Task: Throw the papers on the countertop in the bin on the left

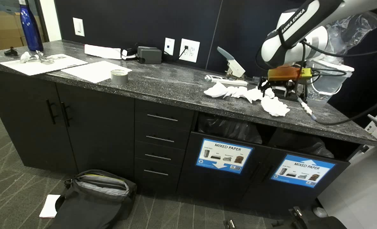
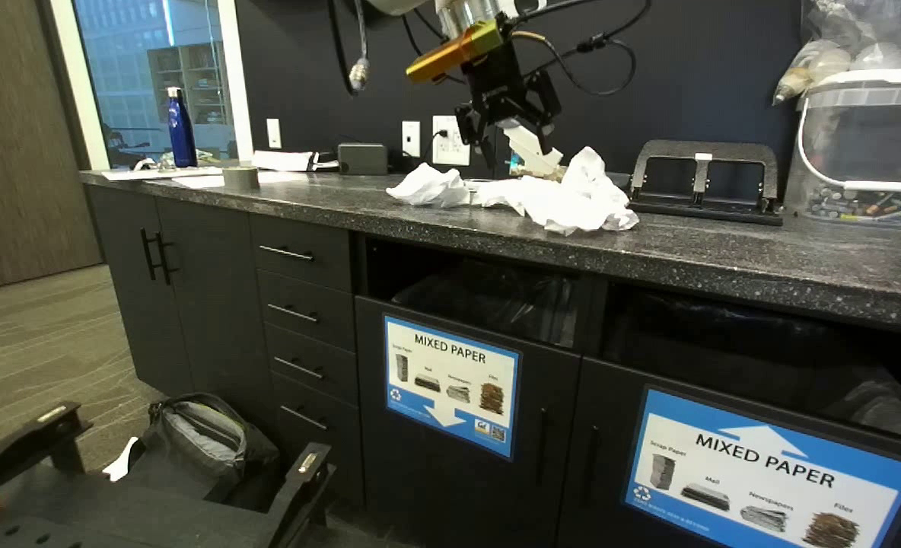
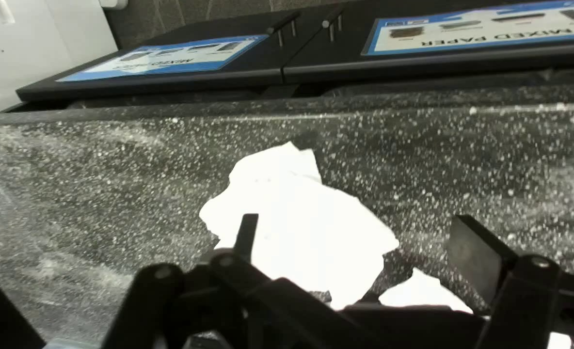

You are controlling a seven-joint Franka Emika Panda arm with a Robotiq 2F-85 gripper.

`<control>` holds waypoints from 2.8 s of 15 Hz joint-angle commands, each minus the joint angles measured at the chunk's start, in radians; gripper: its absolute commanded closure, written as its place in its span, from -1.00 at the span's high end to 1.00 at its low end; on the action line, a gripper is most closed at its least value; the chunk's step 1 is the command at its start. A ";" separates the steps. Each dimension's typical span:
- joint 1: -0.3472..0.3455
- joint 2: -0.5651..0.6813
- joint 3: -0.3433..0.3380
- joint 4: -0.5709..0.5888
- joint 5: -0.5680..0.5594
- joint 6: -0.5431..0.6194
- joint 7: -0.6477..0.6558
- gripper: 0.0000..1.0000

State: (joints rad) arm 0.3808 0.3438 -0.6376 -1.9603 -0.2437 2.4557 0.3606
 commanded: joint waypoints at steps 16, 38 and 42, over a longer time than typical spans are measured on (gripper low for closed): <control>-0.634 0.376 0.471 0.489 0.259 -0.059 -0.313 1.00; -0.526 0.208 0.415 0.159 0.050 -0.084 -0.284 -0.65; -0.506 0.115 0.428 -0.032 0.034 0.058 -0.274 -0.66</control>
State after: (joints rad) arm -0.1446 0.5370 -0.2202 -1.7984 -0.1906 2.3944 0.0702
